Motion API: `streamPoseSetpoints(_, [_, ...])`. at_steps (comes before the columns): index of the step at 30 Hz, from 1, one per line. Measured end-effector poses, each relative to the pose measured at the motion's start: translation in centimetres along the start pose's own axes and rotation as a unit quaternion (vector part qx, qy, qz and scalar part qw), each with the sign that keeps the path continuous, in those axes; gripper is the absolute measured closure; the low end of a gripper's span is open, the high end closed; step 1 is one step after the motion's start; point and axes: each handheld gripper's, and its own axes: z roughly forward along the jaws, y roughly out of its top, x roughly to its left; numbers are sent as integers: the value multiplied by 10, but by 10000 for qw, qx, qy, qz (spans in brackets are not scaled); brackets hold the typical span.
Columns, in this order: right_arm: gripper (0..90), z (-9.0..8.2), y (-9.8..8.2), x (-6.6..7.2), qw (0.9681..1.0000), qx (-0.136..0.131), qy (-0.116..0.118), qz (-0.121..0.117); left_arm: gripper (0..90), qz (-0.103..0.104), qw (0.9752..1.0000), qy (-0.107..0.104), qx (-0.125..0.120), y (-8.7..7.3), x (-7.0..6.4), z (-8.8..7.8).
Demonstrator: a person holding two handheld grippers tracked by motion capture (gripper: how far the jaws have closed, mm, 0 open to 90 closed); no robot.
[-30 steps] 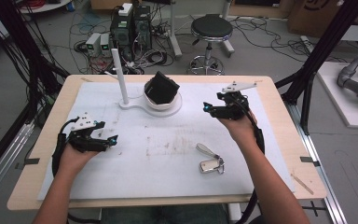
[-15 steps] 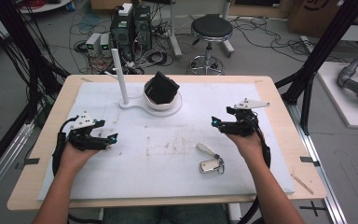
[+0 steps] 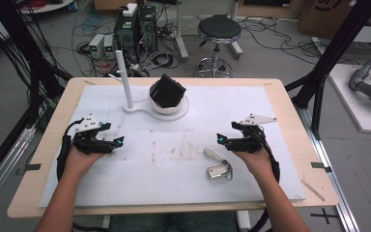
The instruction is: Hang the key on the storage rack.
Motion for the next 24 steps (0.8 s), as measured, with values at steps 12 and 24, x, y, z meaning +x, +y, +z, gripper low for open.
streamPoseSetpoints(12, [203,-8,-8,2,9996,-13,170,-221,205,3,10000,7,3,0,0,0])
streamPoseSetpoints(24, [203,1,-15,12,9971,490,261,-529,205,68,9999,-10,79,1,0,2])
